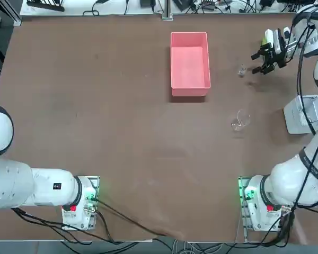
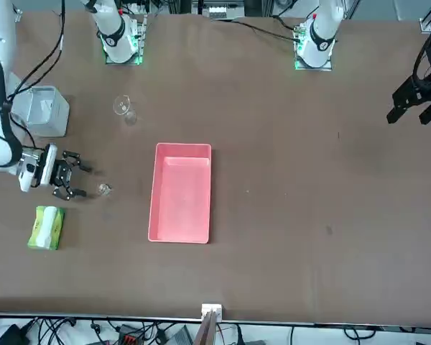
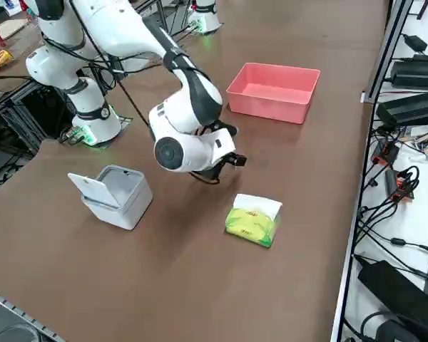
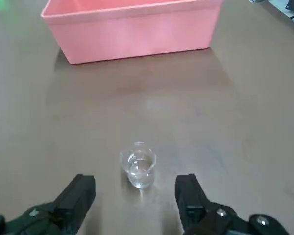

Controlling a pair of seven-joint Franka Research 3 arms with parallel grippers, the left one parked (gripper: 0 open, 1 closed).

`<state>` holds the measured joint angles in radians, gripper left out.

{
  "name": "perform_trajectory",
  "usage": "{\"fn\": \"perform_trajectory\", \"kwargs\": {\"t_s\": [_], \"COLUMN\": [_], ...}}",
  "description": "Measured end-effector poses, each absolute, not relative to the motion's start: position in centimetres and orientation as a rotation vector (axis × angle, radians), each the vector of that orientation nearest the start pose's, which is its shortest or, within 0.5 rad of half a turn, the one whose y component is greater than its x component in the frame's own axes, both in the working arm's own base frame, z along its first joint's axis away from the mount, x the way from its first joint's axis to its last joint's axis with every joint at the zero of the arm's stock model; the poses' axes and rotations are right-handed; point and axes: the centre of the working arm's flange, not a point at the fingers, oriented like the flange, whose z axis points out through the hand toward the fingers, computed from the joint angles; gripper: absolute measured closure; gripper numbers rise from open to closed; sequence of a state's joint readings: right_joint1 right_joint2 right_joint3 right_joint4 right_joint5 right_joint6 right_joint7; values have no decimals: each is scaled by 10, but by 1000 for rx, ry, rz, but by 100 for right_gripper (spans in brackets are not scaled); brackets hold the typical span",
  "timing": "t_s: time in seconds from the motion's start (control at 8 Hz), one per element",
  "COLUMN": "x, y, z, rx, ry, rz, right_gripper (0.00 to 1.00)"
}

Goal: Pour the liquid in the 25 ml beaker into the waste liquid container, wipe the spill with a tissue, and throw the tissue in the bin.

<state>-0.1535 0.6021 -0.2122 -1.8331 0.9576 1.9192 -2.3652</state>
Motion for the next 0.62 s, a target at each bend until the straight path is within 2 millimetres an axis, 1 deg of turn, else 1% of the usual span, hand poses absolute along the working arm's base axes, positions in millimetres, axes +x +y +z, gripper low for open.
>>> {"fn": "perform_trajectory", "kwargs": {"t_s": [0.25, 0.62], "x": [591, 591], "y": [-158, -155], "z": [175, 161], "rx": [-1853, -1831], "ry": [-1629, -1628], "rz": [-725, -713], "right_gripper": [0, 0]}}
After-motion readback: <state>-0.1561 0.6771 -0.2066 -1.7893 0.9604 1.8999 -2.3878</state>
